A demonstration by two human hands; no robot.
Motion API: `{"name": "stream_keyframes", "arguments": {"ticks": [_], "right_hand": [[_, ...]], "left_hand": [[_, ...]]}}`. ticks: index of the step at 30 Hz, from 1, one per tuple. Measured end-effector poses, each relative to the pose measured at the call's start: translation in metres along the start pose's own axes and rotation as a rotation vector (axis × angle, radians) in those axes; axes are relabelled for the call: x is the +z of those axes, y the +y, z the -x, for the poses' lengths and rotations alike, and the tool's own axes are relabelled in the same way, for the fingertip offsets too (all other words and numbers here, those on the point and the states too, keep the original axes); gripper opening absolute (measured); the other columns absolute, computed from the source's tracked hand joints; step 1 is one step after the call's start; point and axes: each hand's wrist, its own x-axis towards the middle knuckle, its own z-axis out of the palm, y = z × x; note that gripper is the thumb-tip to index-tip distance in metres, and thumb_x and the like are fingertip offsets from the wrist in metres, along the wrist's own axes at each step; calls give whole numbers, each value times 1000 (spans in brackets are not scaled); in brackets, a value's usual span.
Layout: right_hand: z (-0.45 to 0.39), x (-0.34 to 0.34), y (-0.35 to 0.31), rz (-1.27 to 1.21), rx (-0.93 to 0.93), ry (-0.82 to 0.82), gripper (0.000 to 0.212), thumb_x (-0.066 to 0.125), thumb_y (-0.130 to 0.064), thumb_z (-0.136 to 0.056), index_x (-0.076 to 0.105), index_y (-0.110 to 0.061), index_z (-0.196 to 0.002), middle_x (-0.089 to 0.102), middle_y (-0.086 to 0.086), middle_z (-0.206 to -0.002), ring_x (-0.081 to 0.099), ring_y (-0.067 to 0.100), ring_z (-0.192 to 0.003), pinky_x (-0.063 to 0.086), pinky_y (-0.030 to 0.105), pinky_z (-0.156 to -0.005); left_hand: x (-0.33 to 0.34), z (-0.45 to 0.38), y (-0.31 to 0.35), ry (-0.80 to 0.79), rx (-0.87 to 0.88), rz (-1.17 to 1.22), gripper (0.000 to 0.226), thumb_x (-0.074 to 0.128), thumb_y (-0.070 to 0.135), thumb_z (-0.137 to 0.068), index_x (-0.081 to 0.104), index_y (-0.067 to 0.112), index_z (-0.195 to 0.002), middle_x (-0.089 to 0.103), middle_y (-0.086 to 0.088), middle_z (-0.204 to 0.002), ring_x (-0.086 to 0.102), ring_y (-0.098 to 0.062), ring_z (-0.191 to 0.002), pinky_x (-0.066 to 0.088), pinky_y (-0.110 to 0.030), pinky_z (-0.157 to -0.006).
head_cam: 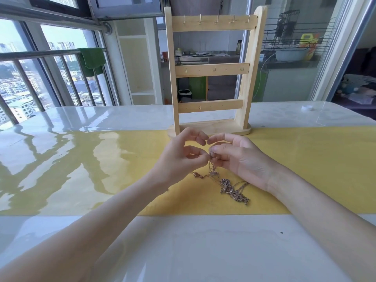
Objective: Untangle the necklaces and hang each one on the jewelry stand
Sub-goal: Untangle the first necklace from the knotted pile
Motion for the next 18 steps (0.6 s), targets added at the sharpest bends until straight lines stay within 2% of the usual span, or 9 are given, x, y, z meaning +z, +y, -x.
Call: {"name": "stream_keyframes", "arguments": {"ticks": [5, 9, 13, 15, 18], "right_hand": [[-1, -1, 1, 26, -8, 9, 16, 54, 3, -89, 59, -5, -102, 62, 4, -70, 57, 15, -66, 50, 24, -65], [-2, 1, 6, 165, -48, 43, 14, 59, 0, -88, 61, -7, -100, 63, 4, -82, 58, 14, -75, 49, 24, -67], [-4, 6, 6, 488, -285, 189, 16, 65, -2, -85, 63, -18, -85, 63, -6, -83, 58, 4, -78, 47, 18, -69], [-3, 11, 3, 547, -386, 172, 21, 66, 0, -84, 62, -20, -81, 62, -8, -79, 58, 2, -74, 48, 18, -69], [-4, 17, 6, 660, -427, 149, 23, 67, 1, -82, 61, -21, -82, 61, -8, -76, 57, 3, -72, 47, 21, -68]], "left_hand": [[1, 0, 0, 18, -26, 21, 30, 63, -8, -82, 55, 19, -93, 55, 3, -95, 61, -7, -70, 46, -16, -59], [0, -2, -3, 79, -110, 81, 26, 66, -3, -83, 58, 18, -97, 59, 3, -93, 61, -6, -68, 48, -20, -68], [-4, -5, -3, 119, -244, 276, 20, 65, -1, -85, 59, 13, -98, 64, -1, -87, 60, -9, -71, 51, -21, -70], [-6, -6, -3, 116, -293, 377, 19, 64, -1, -86, 59, 10, -100, 66, -3, -82, 61, -6, -66, 53, -19, -68], [-8, -6, -4, 114, -317, 441, 20, 64, -2, -85, 58, 6, -102, 66, -4, -78, 61, -7, -62, 55, -17, -67]]}}
